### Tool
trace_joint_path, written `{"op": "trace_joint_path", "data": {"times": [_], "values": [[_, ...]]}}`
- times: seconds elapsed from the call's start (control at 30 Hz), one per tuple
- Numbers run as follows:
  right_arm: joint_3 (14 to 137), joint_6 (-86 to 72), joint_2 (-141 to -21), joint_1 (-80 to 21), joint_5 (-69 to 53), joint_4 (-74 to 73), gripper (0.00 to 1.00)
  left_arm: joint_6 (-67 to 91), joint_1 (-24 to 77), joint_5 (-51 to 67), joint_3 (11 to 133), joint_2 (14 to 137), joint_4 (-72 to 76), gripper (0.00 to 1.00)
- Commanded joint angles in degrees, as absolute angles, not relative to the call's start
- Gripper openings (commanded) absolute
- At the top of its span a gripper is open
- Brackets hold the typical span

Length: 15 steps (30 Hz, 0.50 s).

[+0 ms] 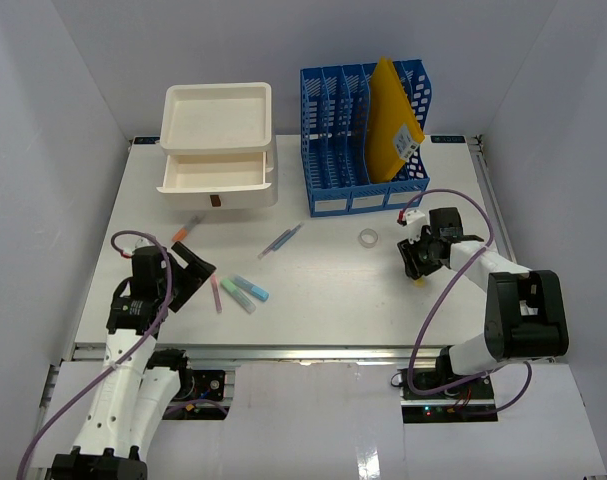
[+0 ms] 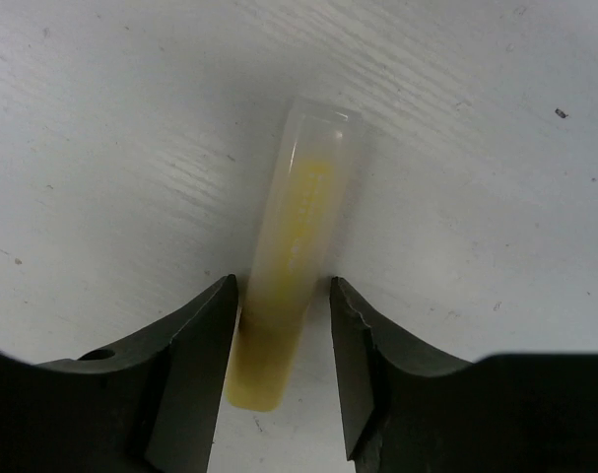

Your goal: Organize the desk

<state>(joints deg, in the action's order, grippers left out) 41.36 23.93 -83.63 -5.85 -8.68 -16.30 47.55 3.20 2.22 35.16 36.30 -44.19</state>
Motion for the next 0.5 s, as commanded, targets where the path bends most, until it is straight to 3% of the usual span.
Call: {"op": "trace_joint_path", "data": {"times": [0.0, 0.3, 0.47], "values": [[41.22, 25.14, -84.90, -6.15, -9.85, -15.03, 0.46, 47.25, 3.16, -0.10, 37.93, 37.41, -41.84, 0.93], [40.95, 29.71, -81.83, -6.15, -14.54, -18.38, 0.14, 47.64, 3.16, -3.58, 39.48, 37.87, -42.07, 0.93], [43.28, 43.16, -71.38, -8.51, -27.89, -30.54, 0.09, 47.21, 3.16, -6.63, 41.72, 39.24, -42.19, 0.93]]}}
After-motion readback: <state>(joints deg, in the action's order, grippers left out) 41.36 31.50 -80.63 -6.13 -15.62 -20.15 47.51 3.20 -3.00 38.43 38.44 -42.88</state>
